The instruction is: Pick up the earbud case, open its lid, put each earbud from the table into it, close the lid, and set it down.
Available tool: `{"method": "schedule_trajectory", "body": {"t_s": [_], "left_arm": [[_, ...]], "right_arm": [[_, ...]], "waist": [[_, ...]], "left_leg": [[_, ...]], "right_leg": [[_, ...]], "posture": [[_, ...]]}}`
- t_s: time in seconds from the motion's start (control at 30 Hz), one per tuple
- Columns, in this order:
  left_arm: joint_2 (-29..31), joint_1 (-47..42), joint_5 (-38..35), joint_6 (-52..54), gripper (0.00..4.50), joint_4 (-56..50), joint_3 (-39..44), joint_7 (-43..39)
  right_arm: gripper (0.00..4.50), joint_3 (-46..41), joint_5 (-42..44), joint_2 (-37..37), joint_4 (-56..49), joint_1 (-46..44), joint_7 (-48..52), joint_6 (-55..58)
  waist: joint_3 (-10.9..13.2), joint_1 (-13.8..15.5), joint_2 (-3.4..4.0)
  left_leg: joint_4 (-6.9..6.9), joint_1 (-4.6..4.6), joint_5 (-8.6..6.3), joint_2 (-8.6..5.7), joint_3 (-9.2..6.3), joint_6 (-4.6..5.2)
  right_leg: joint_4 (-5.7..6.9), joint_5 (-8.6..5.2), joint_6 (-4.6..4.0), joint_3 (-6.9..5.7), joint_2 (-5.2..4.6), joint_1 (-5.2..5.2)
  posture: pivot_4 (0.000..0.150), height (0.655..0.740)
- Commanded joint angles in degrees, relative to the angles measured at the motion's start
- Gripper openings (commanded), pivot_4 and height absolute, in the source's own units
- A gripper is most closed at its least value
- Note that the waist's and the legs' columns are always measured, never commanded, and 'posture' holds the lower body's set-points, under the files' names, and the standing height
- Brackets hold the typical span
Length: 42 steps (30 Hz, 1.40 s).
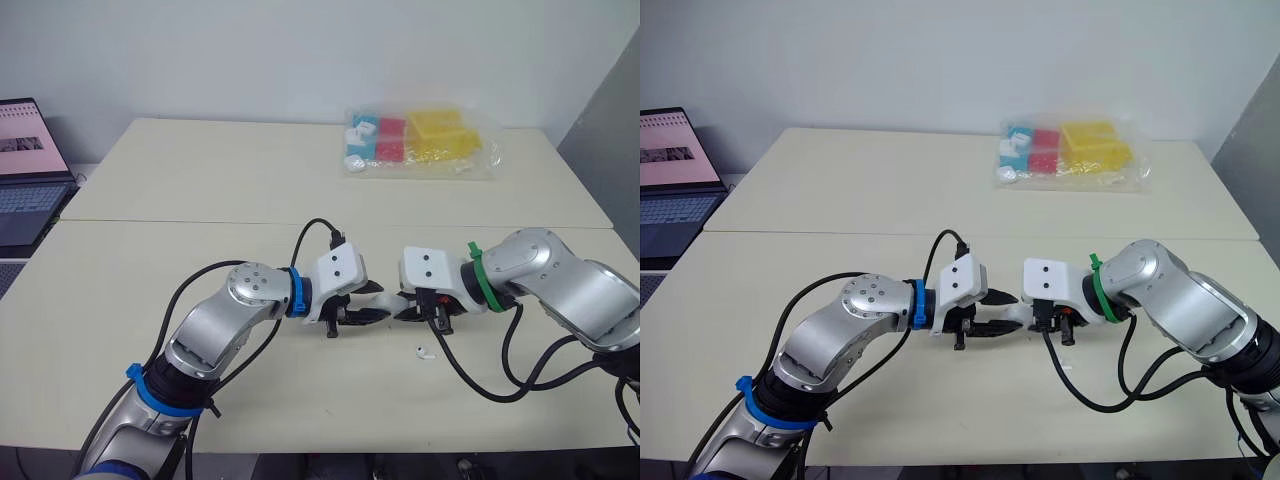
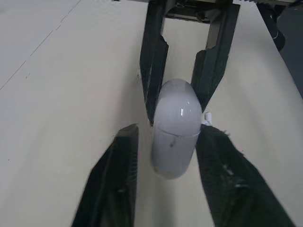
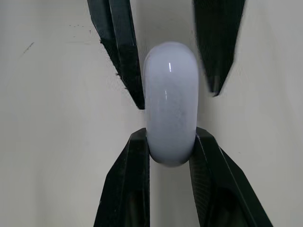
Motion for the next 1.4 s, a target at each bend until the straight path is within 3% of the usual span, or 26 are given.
{"method": "schedule_trajectory", "body": {"t_s": [0.03, 0.6, 0.87, 1.03, 1.13, 1.27, 1.4], "left_arm": [[0.02, -1.22, -0.11, -0.84, 0.83, -0.41, 0.5, 0.0], [0.57, -0.96, -0.3, -0.04, 0.83, -0.57, 0.37, -1.36], [0.07, 0.46, -1.55, -0.27, 0.79, 1.65, 2.4, -1.01], [-4.04, 4.69, -7.77, -4.93, 0.79, 3.69, 8.15, -2.6], [-8.9, 8.33, -12.4, -8.25, 0.79, 5.0, 12.93, -1.56], [-9.56, 11.57, -7.14, -18.58, 0.79, 7.82, 11.36, -1.97], [-10.65, 12.72, -4.08, -26.03, 0.79, 10.09, 9.78, -2.31]], "right_arm": [[0.73, -2.73, -0.1, 0.54, -1.92, -0.3, 0.39, -0.63], [0.73, -5.02, 0.43, 1.92, -2.92, 1.96, 1.46, -0.76], [3.59, -9.07, 0.11, -2.0, -3.28, 5.33, 3.23, -2.62], [3.64, -16.71, 0.51, -9.08, -2.77, 10.49, 7.42, -10.7], [3.64, -22.32, 1.09, -8.81, -0.71, 13.91, 8.09, -18.84], [3.64, -30.06, 2.74, -5.84, 0.96, 19.01, 7.08, -27.26], [3.64, -31.41, 3.4, -1.47, -0.46, 18.86, 3.76, -29.33]], "waist": [[0.0, 0.0, 0.0], [0.0, 0.0, 0.0], [0.0, 0.01, 0.0], [0.0, 0.04, 0.0], [0.0, 0.09, 0.0], [0.0, 0.04, -0.01], [0.0, 0.0, -0.01]], "left_leg": [[0.0, 0.01, 0.0, 0.0, 0.0, 0.0], [0.03, 0.01, 0.0, 0.0, -0.01, 0.0], [0.04, 0.03, 0.0, -0.01, -0.01, 0.0], [0.04, 0.01, 0.0, 0.0, 0.0, 0.0], [0.04, 0.02, 0.0, 0.01, 0.0, 0.0], [0.05, 0.13, 0.01, -0.02, 0.0, -0.01], [0.07, 0.19, 0.02, 0.03, 0.05, -0.02]], "right_leg": [[0.0, 0.0, 0.0, 0.0, 0.0, 0.0], [0.05, 0.0, 0.0, 0.0, 0.01, 0.01], [0.07, 0.0, 0.0, 0.0, 0.01, 0.01], [0.06, 0.0, 0.0, 0.0, -0.02, 0.01], [0.04, 0.0, 0.0, -0.01, -0.03, 0.02], [0.1, 0.0, 0.0, 0.01, 0.01, 0.1], [0.14, 0.05, -0.08, 0.06, 0.06, 0.11]], "posture": [[0.15, 0.7378], [0.15, 0.7378], [0.15, 0.7378], [0.15, 0.7378], [0.15, 0.7378], [0.15, 0.7378], [0.15, 0.7378]]}}
